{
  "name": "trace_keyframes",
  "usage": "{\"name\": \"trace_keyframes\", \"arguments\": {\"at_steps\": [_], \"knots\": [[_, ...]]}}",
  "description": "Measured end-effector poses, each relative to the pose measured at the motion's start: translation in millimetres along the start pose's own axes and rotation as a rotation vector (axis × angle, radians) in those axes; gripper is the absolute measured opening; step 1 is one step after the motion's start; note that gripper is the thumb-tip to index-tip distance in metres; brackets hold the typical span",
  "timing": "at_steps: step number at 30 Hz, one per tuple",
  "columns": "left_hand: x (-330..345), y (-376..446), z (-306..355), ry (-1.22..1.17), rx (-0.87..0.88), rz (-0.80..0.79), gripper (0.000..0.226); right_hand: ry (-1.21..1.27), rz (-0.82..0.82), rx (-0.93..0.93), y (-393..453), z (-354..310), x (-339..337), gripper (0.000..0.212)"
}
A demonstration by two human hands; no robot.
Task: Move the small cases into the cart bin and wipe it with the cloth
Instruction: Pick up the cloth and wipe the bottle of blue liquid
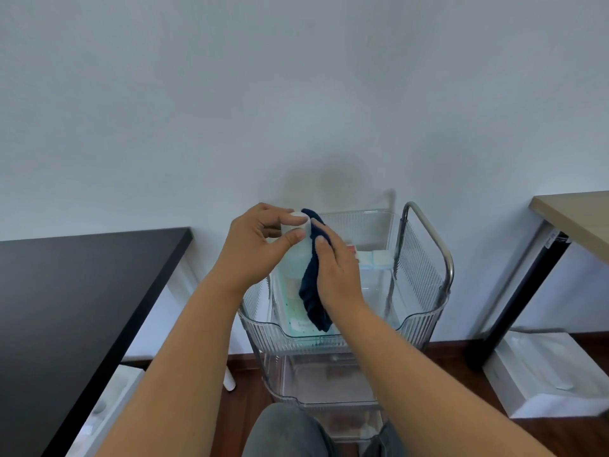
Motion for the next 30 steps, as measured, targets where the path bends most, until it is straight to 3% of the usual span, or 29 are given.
{"name": "trace_keyframes", "arguments": {"at_steps": [5,9,13,18,24,26,30], "knots": [[-8,-2,1,-0.058,-0.007,-0.024,0.029,0.142,-0.127,0.399,38,-6,-2,0.026],[-6,-6,2,-0.053,-0.016,-0.016,0.030,0.210,-0.076,0.615,28,24,-5,0.024],[-3,-9,5,-0.010,0.029,-0.008,0.028,0.336,-0.035,0.473,-1,42,-2,0.024],[2,-9,5,0.028,0.010,-0.013,0.022,0.275,-0.067,0.211,16,-4,-2,0.027],[0,-10,-1,-0.093,-0.033,-0.066,0.024,0.237,-0.146,0.545,33,13,-11,0.036],[0,-8,-1,-0.125,-0.053,-0.114,0.025,0.207,-0.150,0.651,28,27,-16,0.028],[-1,-5,1,-0.044,-0.063,-0.278,0.027,0.246,-0.101,0.606,14,43,-19,0.026]]}}
Point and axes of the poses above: each hand's wrist, its own y-axis towards the middle knuckle, its own x-axis out of the palm, z = x × y, the point moved 3 cm from there along y, towards the middle knuckle, and after that the axes turned 12 degrees about x, right-handed, at the moved point
